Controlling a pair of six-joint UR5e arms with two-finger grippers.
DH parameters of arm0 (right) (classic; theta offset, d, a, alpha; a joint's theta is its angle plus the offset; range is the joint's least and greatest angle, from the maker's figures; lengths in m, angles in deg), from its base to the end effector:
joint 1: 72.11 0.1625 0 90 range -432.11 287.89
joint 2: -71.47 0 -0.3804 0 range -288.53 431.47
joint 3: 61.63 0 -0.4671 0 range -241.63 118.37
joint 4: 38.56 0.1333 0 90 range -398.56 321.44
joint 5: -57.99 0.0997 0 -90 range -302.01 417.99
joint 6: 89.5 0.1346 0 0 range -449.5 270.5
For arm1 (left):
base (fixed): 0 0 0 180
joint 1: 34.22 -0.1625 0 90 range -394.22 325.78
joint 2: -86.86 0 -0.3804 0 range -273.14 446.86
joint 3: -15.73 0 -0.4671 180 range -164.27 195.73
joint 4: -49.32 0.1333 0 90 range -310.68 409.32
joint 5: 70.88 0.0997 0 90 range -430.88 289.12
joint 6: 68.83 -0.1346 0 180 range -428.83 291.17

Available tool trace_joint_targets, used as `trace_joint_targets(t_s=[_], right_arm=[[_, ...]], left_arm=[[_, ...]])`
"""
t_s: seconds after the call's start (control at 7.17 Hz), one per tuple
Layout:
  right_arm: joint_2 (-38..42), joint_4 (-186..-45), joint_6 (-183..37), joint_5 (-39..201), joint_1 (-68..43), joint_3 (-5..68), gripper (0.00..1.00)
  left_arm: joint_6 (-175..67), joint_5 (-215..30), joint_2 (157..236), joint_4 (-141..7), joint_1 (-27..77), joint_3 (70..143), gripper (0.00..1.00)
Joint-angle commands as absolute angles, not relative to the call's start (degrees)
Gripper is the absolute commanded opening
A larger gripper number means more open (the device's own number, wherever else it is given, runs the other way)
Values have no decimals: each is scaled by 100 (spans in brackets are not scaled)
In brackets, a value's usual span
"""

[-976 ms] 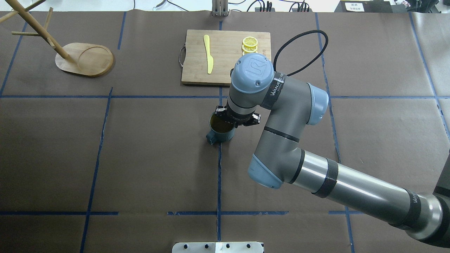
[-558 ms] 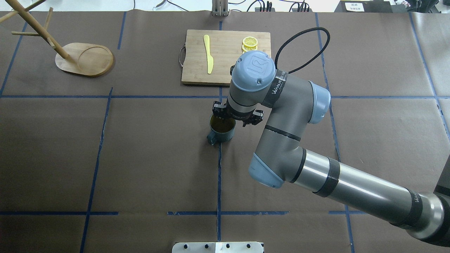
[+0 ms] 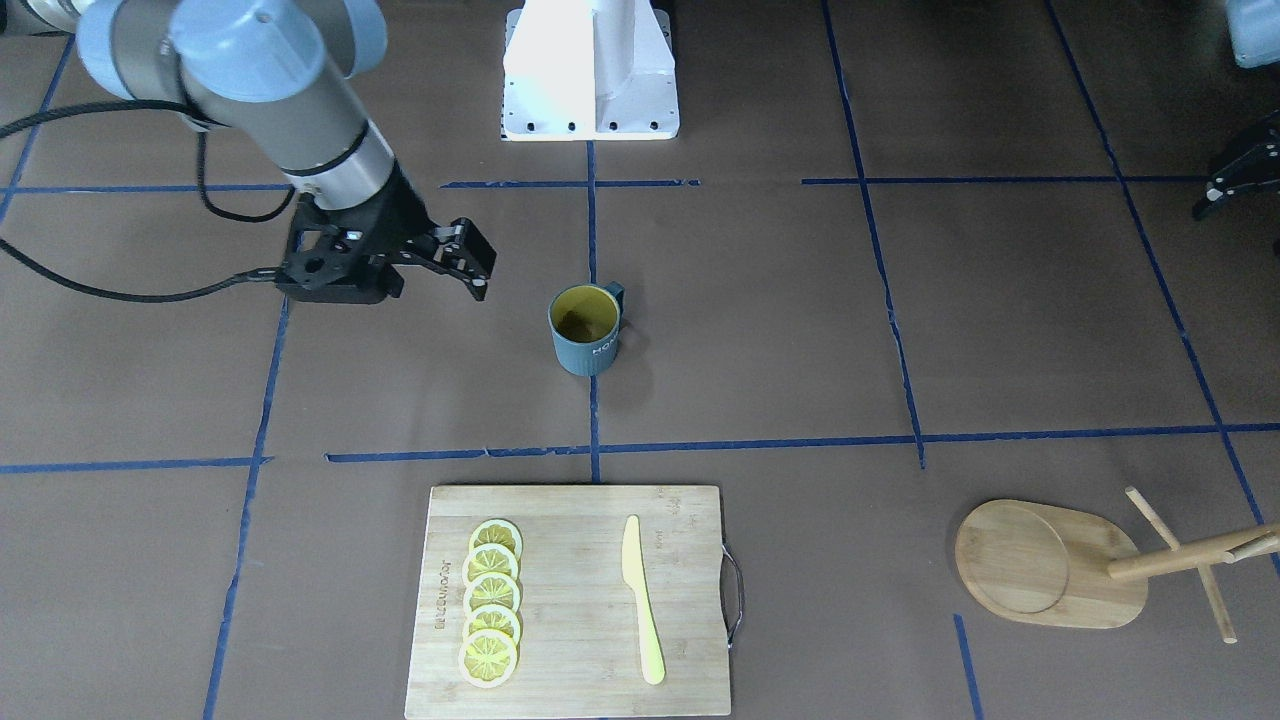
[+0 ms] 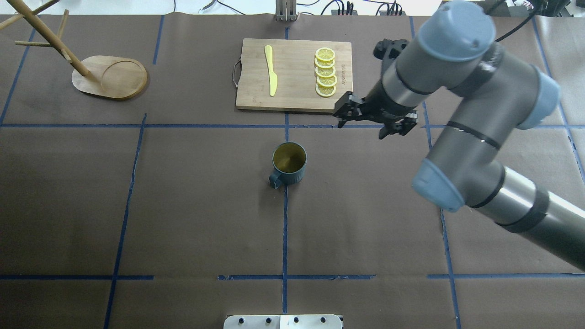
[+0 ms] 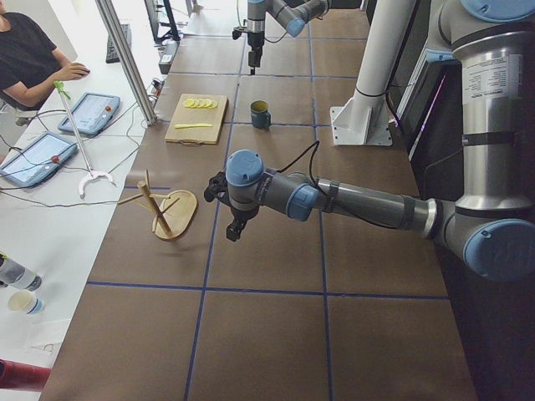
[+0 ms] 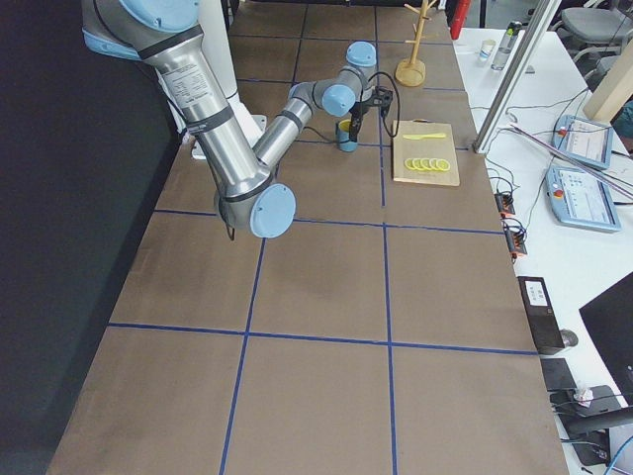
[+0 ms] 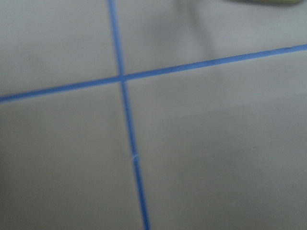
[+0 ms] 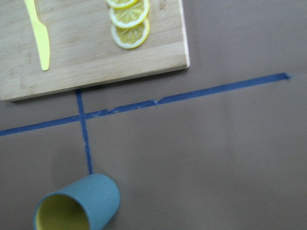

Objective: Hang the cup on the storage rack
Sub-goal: 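Release the mug and raise the right gripper away while the left arm reaches in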

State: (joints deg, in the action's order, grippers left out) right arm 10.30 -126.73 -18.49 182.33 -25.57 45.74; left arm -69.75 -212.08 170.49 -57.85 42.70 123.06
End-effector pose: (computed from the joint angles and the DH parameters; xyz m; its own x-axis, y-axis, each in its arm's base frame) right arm -0.4096 -0.5157 0.1588 0.5361 0.1751 0.8258 -0.1443 0.9829 -0.1148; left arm 0.0955 -0.5364 0.4791 0.5239 0.5134 -0.6796 -0.2080 0.8509 0.4824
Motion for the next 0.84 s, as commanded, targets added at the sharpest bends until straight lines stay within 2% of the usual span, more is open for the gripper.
trace_joint_targets(t_s=[0.0,0.42,0.7], right_arm=[[15,-12663,-3003,19127,-1460,4885,100],[-1243,-12716,-5725,19377,-97,4640,100],[-1509,-12725,-6836,19580,390,4253,100]], left_arm=[[-5292,-21081,17325,-7592,3036,12331,100],[-3374,-19660,18657,-7979,1382,12375,100],[-2622,-18328,19352,-7988,459,12375,99]])
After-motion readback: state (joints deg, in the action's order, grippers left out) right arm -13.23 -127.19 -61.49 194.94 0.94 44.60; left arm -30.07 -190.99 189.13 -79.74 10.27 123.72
